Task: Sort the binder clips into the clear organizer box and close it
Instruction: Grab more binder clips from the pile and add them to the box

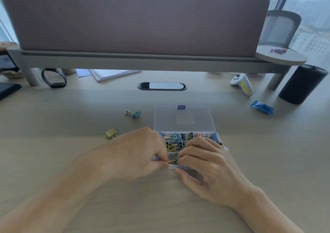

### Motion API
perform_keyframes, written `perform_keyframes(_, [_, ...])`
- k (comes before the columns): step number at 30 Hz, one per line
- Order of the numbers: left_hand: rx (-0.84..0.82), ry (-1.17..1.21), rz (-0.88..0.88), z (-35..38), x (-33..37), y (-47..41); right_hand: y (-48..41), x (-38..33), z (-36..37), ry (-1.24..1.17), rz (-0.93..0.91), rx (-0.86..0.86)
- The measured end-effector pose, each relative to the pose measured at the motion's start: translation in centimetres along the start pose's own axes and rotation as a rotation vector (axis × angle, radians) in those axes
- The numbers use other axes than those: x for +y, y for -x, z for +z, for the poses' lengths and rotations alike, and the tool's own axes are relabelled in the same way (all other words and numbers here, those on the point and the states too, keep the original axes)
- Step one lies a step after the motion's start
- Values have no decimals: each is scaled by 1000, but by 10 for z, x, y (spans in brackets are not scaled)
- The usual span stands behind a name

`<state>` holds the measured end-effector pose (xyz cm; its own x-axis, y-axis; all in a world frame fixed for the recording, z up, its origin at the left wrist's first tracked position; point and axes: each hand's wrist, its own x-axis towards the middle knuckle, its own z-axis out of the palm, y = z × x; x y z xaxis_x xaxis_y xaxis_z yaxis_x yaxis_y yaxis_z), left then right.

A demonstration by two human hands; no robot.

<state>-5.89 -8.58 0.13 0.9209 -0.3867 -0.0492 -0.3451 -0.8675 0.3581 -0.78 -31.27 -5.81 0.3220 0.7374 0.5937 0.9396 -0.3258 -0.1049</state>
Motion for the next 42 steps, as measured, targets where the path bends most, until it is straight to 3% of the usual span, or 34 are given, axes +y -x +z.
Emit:
perform_keyframes(13, [12, -194, -1, -4, 3, 6, 1, 1, 0, 1, 18, -56])
perform_keyframes(29, [89, -120, -19, -16, 6, 7, 2, 1, 1, -2, 16, -31])
perform_keyframes(34, [240, -84, -255, -38, -32, 10, 5, 3, 2, -10, 54, -46])
perform_keyframes(39, [-29, -292, -511, -37, -70, 21, 3, 2, 2, -25, 72, -31])
perform_keyframes(42, [-37, -259, -523, -35, -77, 23, 3, 3, 2, -29, 82, -33])
